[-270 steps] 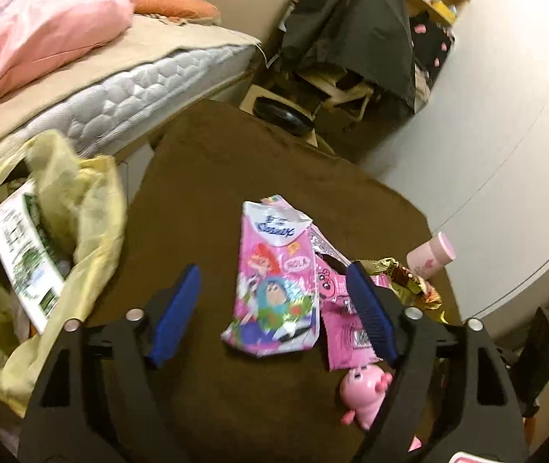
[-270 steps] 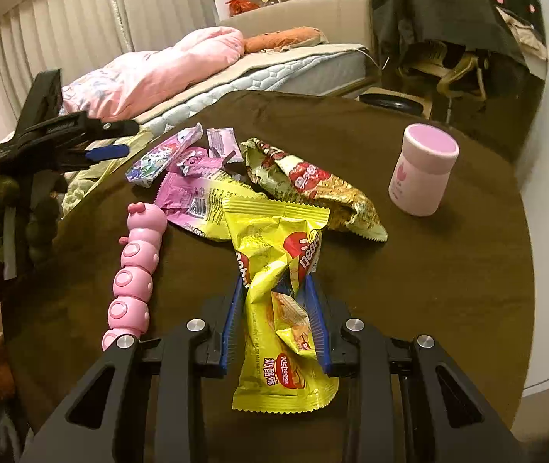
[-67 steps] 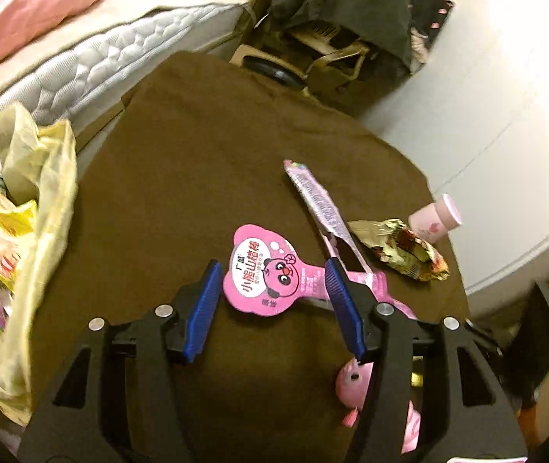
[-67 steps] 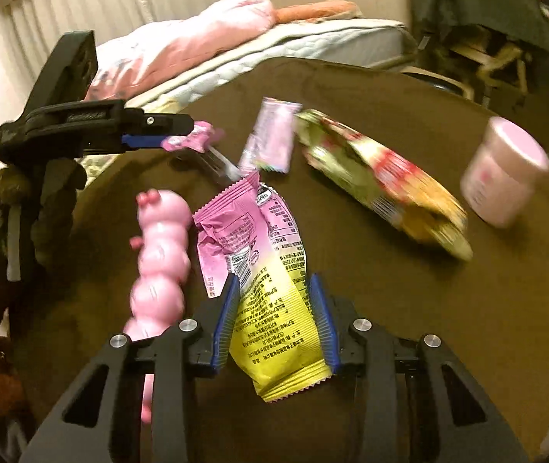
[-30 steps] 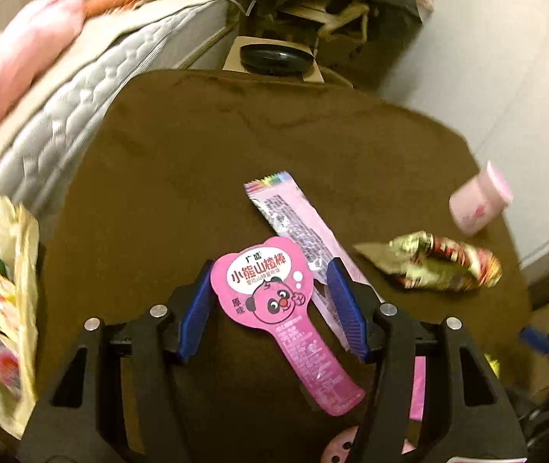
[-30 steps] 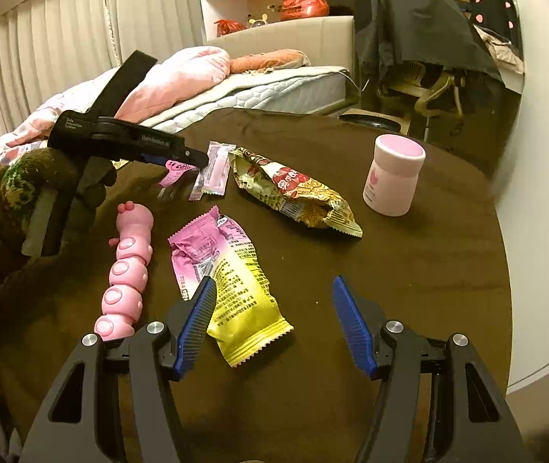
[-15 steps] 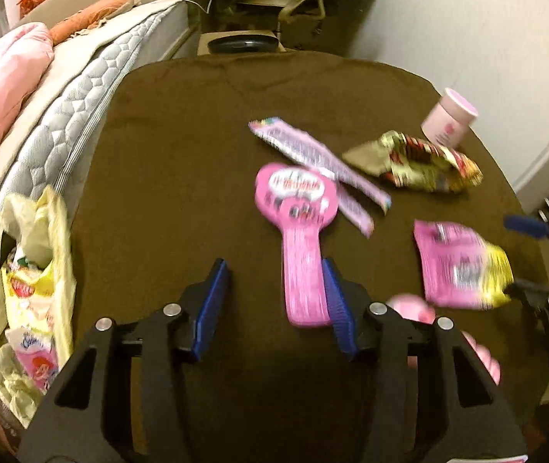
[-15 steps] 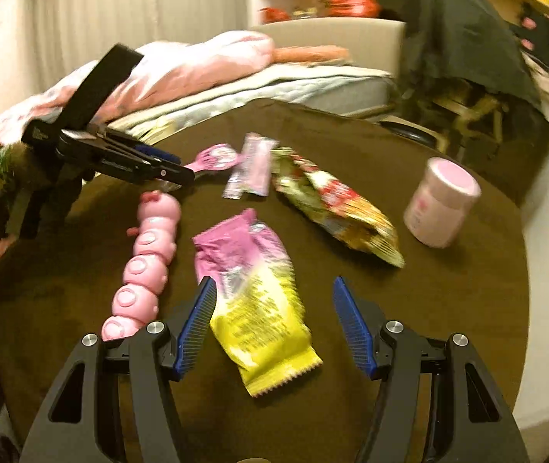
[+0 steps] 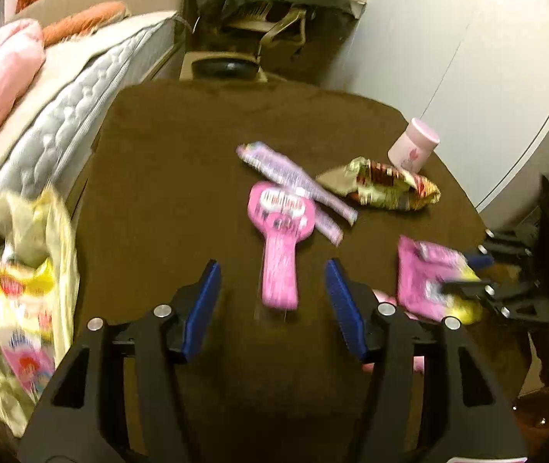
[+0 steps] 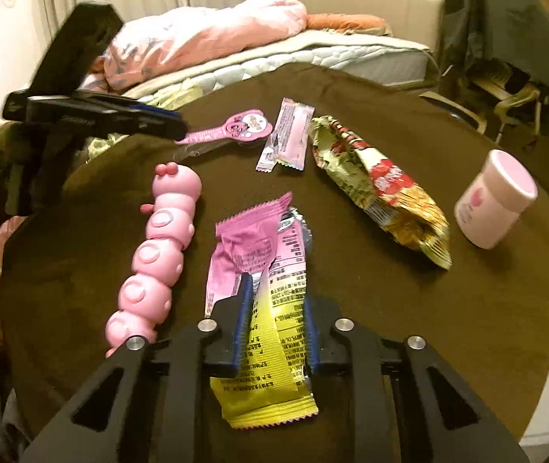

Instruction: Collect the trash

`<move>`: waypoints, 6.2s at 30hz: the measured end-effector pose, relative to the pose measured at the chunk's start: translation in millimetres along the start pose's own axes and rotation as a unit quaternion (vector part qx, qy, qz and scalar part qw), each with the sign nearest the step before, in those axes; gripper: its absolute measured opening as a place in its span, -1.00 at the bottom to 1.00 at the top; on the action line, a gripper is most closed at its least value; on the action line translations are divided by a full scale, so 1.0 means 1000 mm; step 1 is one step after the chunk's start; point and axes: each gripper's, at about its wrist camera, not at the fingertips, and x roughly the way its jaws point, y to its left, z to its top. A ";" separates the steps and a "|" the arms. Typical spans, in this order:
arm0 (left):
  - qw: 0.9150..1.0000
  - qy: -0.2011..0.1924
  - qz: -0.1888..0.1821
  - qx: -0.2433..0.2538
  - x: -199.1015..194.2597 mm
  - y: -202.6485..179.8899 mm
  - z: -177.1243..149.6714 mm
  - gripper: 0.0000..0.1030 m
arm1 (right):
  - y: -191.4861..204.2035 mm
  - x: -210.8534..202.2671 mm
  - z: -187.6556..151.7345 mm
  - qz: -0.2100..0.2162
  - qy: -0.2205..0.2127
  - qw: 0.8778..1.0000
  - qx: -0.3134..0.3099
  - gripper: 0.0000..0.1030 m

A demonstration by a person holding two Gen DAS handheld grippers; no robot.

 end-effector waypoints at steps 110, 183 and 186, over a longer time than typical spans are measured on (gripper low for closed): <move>0.944 -0.119 0.093 -0.293 -0.108 0.232 -0.110 0.27 | 0.177 0.212 0.254 0.134 0.018 0.991 0.010 -0.17; 0.995 0.056 0.078 0.026 0.060 0.011 0.043 0.14 | -0.035 -0.005 0.014 -0.087 -0.046 0.995 -0.005 0.34; 0.997 0.054 0.062 0.016 0.046 0.016 0.030 0.14 | -0.041 0.007 0.015 -0.080 -0.029 0.996 0.011 0.34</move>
